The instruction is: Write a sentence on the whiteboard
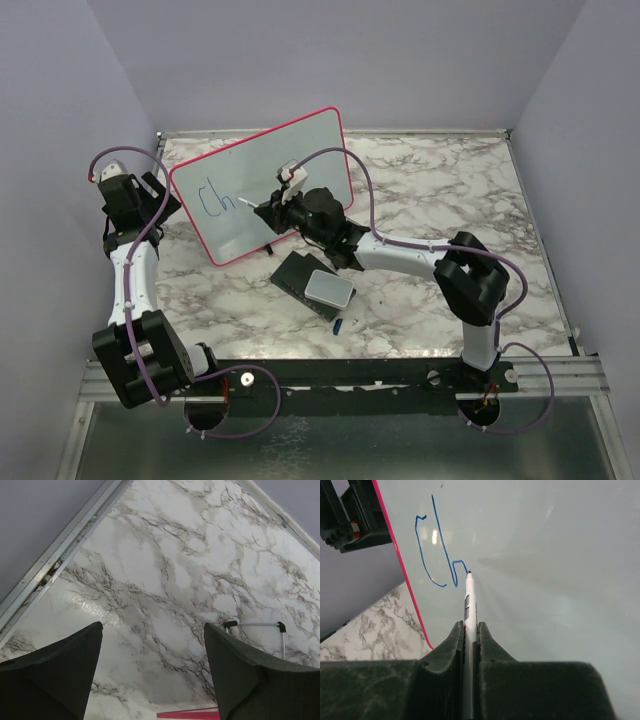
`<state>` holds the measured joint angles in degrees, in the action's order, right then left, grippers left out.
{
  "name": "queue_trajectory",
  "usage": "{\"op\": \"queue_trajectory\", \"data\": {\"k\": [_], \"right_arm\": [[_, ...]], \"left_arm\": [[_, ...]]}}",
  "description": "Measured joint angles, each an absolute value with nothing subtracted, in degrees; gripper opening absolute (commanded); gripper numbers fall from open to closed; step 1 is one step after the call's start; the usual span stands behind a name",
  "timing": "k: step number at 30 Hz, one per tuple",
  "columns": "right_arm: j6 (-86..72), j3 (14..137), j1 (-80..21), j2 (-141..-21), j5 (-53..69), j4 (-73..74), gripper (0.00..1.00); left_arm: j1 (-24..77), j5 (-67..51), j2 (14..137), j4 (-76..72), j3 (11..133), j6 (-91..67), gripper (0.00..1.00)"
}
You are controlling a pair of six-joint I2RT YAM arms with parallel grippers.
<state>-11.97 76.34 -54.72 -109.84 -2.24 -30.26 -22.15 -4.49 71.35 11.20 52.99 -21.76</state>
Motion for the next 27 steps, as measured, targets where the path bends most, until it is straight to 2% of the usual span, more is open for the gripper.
{"op": "queue_trajectory", "data": {"k": [27], "right_arm": [[-12.0, 79.7, -53.9, -113.6, -0.3, -29.5, 0.0]], "left_arm": [[-22.2, -4.6, 71.4, 11.2, 53.0, -21.6, 0.83]]}}
